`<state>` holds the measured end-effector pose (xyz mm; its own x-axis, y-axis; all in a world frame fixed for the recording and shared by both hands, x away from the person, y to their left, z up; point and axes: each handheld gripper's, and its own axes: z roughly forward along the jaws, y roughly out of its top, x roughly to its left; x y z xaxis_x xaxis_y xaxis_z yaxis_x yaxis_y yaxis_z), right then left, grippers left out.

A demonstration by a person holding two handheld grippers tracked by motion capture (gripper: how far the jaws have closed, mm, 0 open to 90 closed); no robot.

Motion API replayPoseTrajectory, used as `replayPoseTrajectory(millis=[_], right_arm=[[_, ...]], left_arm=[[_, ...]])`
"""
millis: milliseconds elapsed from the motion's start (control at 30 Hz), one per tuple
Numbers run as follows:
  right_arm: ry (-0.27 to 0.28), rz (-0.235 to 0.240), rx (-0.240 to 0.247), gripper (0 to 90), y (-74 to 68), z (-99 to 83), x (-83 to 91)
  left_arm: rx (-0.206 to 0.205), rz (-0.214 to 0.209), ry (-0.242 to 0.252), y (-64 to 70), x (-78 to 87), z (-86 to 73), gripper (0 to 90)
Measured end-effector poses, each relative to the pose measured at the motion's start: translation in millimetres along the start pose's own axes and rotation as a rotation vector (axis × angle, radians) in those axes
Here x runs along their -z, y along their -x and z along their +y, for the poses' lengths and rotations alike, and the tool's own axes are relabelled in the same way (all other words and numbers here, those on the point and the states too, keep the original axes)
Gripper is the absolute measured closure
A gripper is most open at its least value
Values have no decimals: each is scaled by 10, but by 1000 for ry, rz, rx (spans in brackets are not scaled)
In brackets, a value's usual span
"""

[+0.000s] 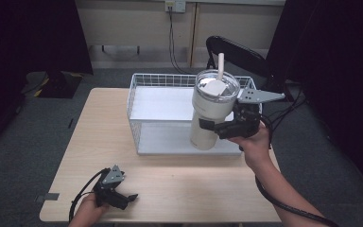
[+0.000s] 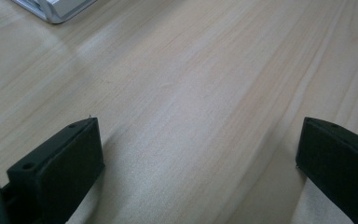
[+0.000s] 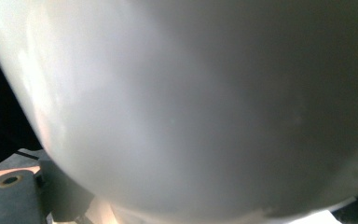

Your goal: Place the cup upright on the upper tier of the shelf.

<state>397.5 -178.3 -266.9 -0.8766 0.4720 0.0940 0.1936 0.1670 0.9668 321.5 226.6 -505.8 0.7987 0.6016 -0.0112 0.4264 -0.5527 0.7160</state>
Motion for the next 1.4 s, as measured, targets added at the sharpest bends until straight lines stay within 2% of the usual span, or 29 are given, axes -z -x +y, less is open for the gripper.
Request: replayPoseTrajectory(millis=[633, 833, 1400], right_arm=[[-4, -56, 19, 96, 90, 347, -91], [3, -67, 5, 96, 130, 398, -136], [-14, -118, 16, 97, 280, 536, -253]], left_arm=[[1, 2, 4, 1, 0, 0, 0], [0, 2, 4, 1, 0, 0, 0], [0, 0, 1, -1, 2, 1, 0]])
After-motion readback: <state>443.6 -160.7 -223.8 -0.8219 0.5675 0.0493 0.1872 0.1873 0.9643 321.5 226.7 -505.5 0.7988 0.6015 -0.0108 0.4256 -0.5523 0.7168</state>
